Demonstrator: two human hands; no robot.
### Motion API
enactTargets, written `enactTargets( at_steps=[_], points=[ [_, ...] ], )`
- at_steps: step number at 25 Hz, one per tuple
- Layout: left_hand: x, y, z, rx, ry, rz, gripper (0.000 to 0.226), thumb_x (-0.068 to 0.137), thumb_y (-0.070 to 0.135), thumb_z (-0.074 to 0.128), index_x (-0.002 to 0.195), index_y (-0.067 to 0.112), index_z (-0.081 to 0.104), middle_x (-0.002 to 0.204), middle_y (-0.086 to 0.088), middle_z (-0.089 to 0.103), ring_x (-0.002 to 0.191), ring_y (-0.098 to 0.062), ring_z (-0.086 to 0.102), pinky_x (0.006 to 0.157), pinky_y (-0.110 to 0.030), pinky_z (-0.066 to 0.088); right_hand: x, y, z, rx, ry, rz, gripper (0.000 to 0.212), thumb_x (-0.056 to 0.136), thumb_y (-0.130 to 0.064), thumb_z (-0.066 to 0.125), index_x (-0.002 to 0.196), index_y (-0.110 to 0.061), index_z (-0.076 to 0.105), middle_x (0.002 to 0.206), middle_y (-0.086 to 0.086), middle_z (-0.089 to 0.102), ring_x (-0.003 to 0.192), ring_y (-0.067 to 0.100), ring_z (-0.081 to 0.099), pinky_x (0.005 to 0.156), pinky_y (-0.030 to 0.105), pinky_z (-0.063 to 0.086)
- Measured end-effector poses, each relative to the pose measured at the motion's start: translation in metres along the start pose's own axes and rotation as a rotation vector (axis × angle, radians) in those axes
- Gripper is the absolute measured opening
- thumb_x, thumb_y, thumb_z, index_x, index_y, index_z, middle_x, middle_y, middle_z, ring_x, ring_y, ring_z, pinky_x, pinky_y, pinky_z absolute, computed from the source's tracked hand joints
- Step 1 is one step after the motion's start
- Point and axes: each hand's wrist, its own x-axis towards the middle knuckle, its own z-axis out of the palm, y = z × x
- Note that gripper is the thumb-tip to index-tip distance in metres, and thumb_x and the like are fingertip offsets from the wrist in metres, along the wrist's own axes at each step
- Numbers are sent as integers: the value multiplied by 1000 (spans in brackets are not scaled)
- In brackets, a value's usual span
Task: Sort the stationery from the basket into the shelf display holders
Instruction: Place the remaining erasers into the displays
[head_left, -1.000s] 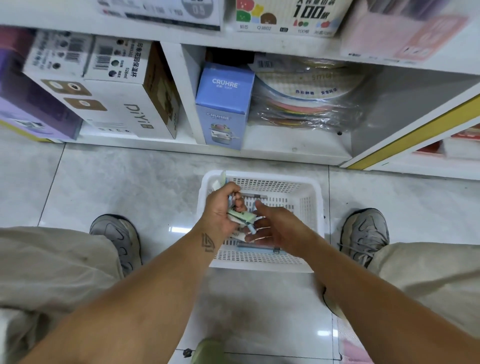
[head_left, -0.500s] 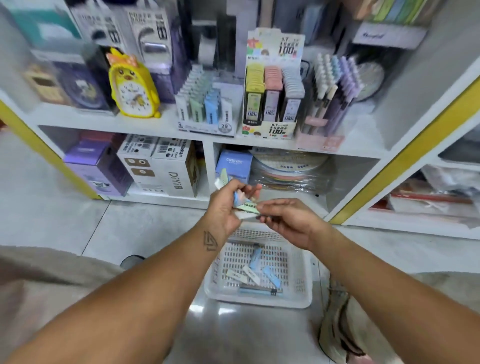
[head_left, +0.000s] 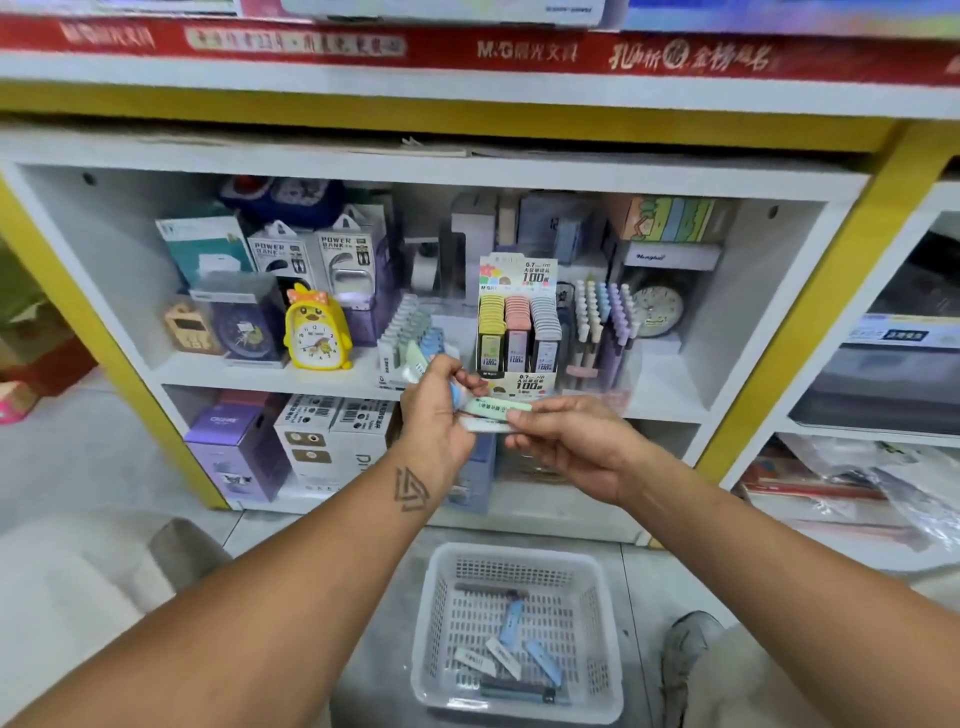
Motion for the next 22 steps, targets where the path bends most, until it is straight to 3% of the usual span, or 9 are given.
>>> enactTargets(
  at_steps=[4,8,11,15,18,22],
  points=[
    [-4,20,21,62,-48,30,24,88,5,51,66,12,45,75,-7,53,60,-16,53,60,-30,53,-1,-19,16,-10,55,-116,17,86,8,70,101,13,66,67,10,70,54,13,63,57,16,56],
    [-3,46,47,-128,-43,83,21,90,6,52,70,9,47,82,-8,53,63,-16,56,70,-29,52,5,-38,39,115,55,-250,9,88,9,67,96,10,71,72,11,72,56,11,63,58,15,56],
    [0,60,56,-169,-19,142,16,90,4,55,75,9,49,82,-7,54,60,-16,59,60,-29,54,11,-46,45,197,35,-317,8,88,7,67,94,11,72,76,13,71,59,12,62,60,15,57],
    [6,70,58,-174,-22,158,19,90,3,55,73,10,49,68,-4,50,53,-14,54,53,-27,51,20,-49,51,231,48,-309,12,88,4,69,78,3,77,76,15,74,63,16,68,60,17,57],
    [10,70,56,-171,-5,171,19,89,6,54,72,10,48,62,-3,49,53,-16,53,56,-28,50,30,-43,61,306,50,-277,5,89,4,67,92,8,69,80,19,75,64,19,71,59,19,58],
    [14,72,48,-185,6,177,11,88,12,53,78,8,50,58,-6,54,54,-22,58,58,-29,52,38,-25,72,394,-43,-228,15,91,4,64,105,9,65,95,26,74,73,25,75,63,21,60]
  ],
)
